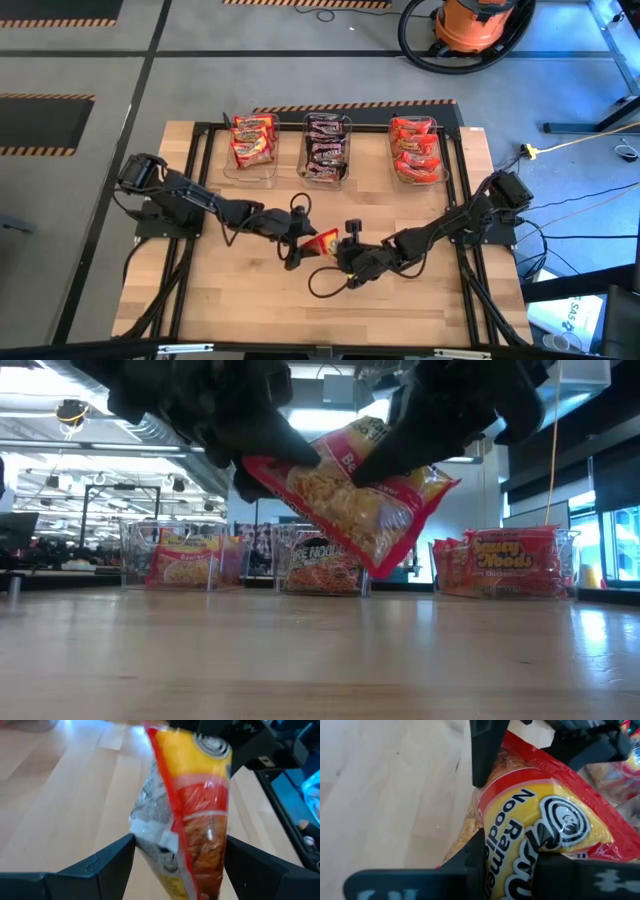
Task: Sort Maruchan noodles
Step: Put the red noodle pack into the left transparent bin
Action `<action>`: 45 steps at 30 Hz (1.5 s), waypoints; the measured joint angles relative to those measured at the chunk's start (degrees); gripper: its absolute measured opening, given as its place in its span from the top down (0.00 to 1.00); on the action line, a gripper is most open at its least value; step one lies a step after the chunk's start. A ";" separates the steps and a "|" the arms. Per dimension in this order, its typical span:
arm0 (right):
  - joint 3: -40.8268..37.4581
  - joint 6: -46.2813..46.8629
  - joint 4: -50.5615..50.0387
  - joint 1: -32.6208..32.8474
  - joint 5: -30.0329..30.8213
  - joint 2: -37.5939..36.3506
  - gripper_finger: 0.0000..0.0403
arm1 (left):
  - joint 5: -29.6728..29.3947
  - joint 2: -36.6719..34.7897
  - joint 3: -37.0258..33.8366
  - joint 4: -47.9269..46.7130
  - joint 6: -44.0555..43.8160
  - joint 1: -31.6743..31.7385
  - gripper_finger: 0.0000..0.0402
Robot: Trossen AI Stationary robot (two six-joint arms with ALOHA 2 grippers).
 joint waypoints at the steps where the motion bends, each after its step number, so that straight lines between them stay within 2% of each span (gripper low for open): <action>1: 0.00 -0.85 -0.04 0.00 0.38 0.01 0.85 | 0.67 0.00 0.00 -0.37 0.00 0.20 0.30; 5: -0.03 -3.04 1.00 0.04 0.81 0.01 0.85 | 4.14 0.00 0.00 0.09 0.07 0.71 0.30; 10: -0.14 -4.10 4.83 -0.75 0.42 0.01 0.85 | 1.43 0.00 0.00 0.11 1.99 0.37 0.30; 18: -0.15 -4.03 8.07 -1.51 -1.93 0.05 0.85 | 1.44 0.00 0.00 0.42 4.00 0.31 0.31; 28: -0.15 -1.02 8.11 -1.44 -3.21 0.05 0.84 | 2.23 0.00 0.00 0.37 5.44 0.33 0.54; 31: -0.15 -0.99 8.11 -1.44 -2.32 0.02 0.77 | 2.14 0.00 0.00 0.34 5.89 0.34 0.55; 37: -0.04 0.27 4.81 -1.03 -2.44 -3.04 0.55 | 1.61 0.00 0.00 0.07 6.56 0.39 0.56; 41: -0.02 7.24 -6.47 -0.17 -3.73 -8.29 0.44 | 1.24 0.00 0.00 -0.81 6.56 0.42 0.56; 45: 0.00 18.45 -21.02 2.08 -4.34 -13.80 0.40 | 1.16 0.00 0.00 -1.29 6.55 0.40 0.56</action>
